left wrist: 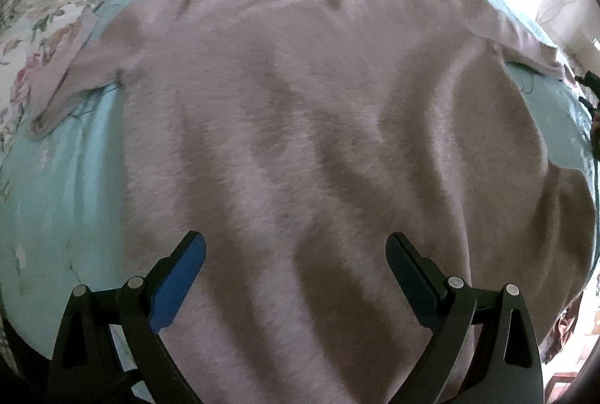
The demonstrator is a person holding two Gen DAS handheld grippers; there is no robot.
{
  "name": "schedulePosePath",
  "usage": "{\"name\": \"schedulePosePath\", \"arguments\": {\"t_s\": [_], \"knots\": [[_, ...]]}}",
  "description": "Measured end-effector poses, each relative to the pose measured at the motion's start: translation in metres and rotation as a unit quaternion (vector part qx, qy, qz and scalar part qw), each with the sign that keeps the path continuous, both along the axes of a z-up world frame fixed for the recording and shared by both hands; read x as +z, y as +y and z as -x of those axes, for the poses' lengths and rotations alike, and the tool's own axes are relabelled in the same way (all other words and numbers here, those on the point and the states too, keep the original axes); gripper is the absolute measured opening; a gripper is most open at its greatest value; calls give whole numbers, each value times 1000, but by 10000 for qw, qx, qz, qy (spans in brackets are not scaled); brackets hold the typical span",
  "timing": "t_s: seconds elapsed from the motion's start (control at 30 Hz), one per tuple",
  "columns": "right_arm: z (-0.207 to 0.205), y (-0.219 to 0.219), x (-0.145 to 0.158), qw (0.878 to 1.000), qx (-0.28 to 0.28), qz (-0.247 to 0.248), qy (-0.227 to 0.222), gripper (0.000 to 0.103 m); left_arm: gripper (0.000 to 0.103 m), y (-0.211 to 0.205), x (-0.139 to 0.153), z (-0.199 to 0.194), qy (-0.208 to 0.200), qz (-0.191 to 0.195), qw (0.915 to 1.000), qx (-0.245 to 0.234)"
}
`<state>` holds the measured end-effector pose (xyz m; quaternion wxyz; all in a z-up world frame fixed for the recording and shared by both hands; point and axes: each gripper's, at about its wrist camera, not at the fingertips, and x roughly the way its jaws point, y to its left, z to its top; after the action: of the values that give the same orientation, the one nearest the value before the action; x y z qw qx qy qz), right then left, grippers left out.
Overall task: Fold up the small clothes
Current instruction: 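Grasp the sweater sleeve cuff with the right gripper and lift it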
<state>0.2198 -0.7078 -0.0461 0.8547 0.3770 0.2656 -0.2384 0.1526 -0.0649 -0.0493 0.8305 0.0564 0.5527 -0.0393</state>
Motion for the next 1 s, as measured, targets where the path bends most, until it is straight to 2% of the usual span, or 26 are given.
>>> {"name": "schedulePosePath", "arguments": {"t_s": [0.13, 0.2, 0.27, 0.33, 0.47, 0.57, 0.67, 0.77, 0.83, 0.87, 0.93, 0.97, 1.0], "knots": [[-14, -31, -12, 9995, -187, -257, -29, 53, 97, -10, -6, -12, 74, -1, 9999, -80], [-24, -32, -14, 9997, -160, -167, 0, 46, 97, -15, -7, -16, 83, 6, 9999, -126], [-32, -27, -8, 9999, 10, 48, 109, 5, 97, -17, -6, -18, 44, 16, 9998, -185], [-36, -11, 3, 9994, 265, 181, -99, 6, 97, -17, -2, -18, -44, 13, 9997, -225], [-40, 54, 40, 9904, 1159, 502, -563, 6, 97, -2, 3, -18, -143, 127, 9997, -124], [-41, 127, 64, 9737, 2037, 286, -982, 6, 97, 14, 8, -20, -303, 176, 9994, 11], [-51, 212, 74, 9468, 2968, -270, -1216, 6, 97, 34, 15, -20, -474, 262, 9984, 177], [-67, 283, 75, 9206, 3637, -737, -1220, 6, 97, 52, 22, -18, -588, 436, 9967, 349], [-83, 342, 70, 8988, 4086, -1095, -1144, 6, 97, 66, 27, -17, -673, 576, 9950, 452], [-89, 357, 68, 8929, 4202, -1177, -1109, 6, 97, 71, 29, -13, -727, 638, 9941, 492], [-103, 419, 62, 8711, 4576, -1471, -1003, 6, 97, 85, 32, -11, -801, 769, 9924, 539], [-110, 431, 57, 8656, 4668, -1531, -965, 6, 97, 89, 32, -11, -806, 822, 9919, 539], [-116, 461, 54, 8562, 4822, -1608, -928, 6, 97, 93, 31, -12, -807, 867, 9915, 541]]}}
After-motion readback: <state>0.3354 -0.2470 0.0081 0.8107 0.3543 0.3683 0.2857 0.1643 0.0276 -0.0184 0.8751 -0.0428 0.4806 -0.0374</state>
